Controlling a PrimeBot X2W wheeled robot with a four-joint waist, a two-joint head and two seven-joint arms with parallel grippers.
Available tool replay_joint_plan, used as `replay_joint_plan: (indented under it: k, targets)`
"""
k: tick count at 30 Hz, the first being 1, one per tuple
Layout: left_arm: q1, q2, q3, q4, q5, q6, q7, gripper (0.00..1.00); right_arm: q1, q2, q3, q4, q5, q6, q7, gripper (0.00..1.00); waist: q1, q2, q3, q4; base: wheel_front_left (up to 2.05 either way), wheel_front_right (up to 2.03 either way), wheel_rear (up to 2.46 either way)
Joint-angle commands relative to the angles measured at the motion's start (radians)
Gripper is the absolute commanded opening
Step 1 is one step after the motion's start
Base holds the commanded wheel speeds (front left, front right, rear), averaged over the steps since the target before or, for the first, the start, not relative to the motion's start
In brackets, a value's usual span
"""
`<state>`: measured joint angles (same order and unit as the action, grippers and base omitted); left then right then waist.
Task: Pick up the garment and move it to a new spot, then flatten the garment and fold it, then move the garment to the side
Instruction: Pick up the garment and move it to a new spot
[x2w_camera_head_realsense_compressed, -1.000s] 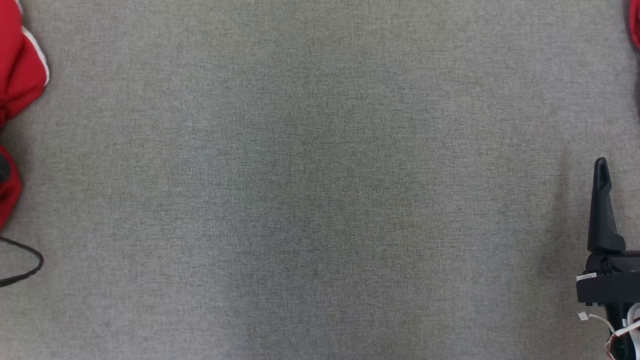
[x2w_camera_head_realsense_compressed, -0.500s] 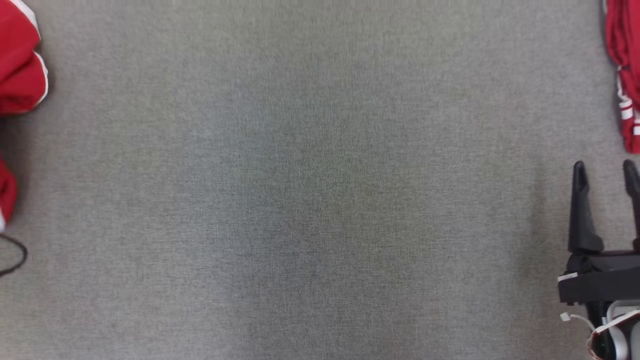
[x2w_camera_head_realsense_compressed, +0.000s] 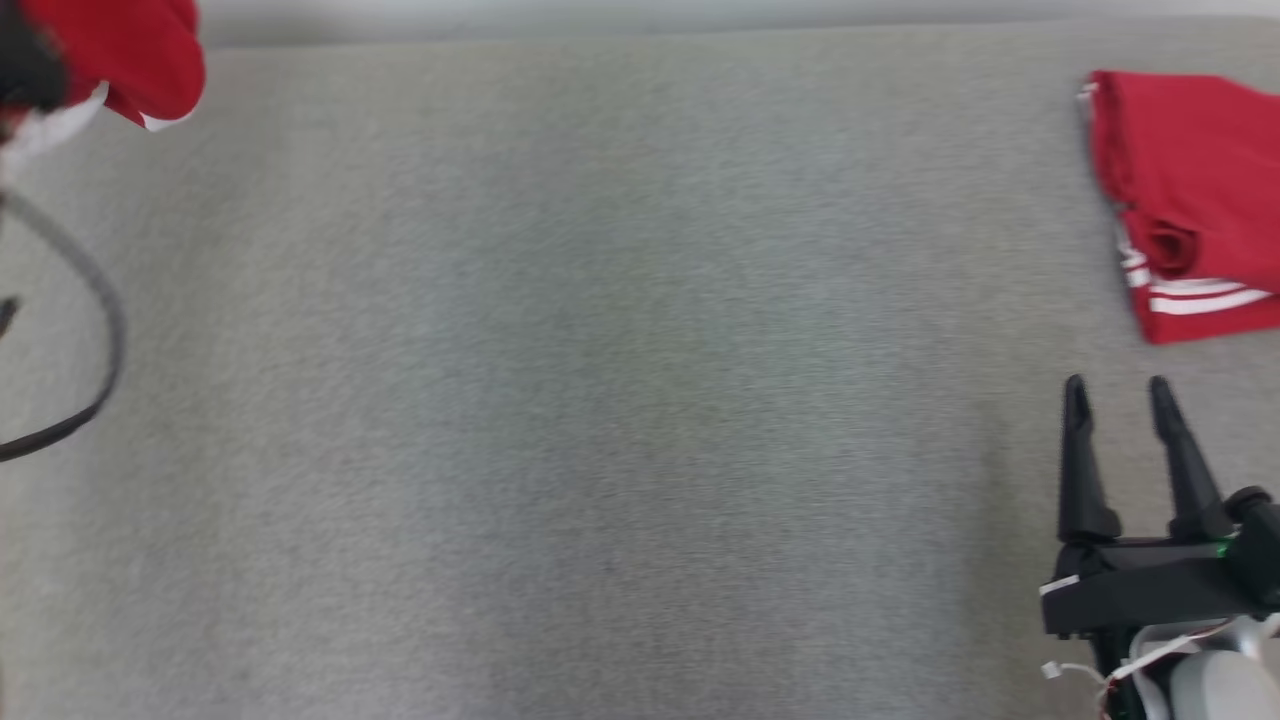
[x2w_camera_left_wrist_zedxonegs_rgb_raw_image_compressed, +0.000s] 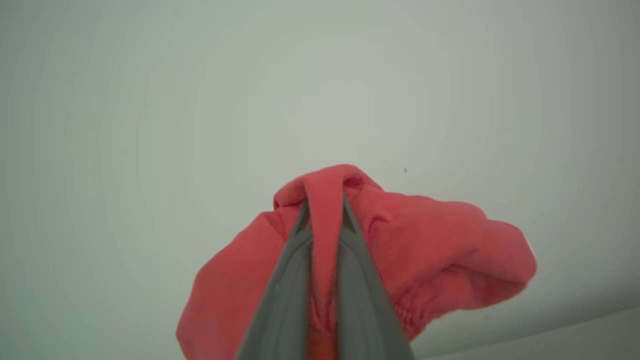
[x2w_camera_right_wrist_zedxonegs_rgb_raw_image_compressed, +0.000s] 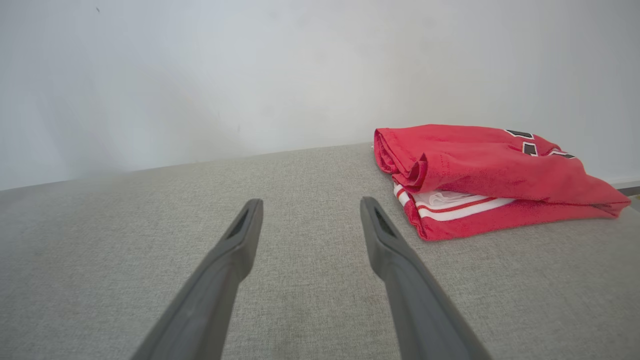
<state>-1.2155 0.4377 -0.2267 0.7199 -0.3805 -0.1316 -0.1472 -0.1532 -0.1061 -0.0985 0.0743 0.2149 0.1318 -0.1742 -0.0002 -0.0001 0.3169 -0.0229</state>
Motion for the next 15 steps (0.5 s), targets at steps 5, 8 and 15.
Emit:
replay_joint_plan:
  k: [5, 8, 15]
  targets:
    - [-0.028, -0.063, -0.059, -0.109, -0.019, 0.002, 0.046, 0.00, -0.008, 0.020, 0.018, 0.056, 0.023, -0.003, -0.035, 1.00, 0.0002, 0.0001, -0.050, -0.116, 0.00, 0.00, 0.00]
    - [-0.016, -0.120, -0.104, -0.163, -0.023, 0.003, 0.068, 0.00, -0.010, 0.031, 0.032, 0.092, 0.033, -0.003, -0.053, 1.00, 0.0002, 0.0001, -0.060, -0.169, 0.00, 0.00, 0.00]
    - [0.050, -0.258, -0.190, -0.218, -0.044, 0.004, 0.081, 0.00, -0.008, 0.044, 0.037, 0.146, 0.051, -0.003, -0.080, 1.00, 0.0002, 0.0001, -0.076, -0.264, 0.00, 0.00, 0.00]
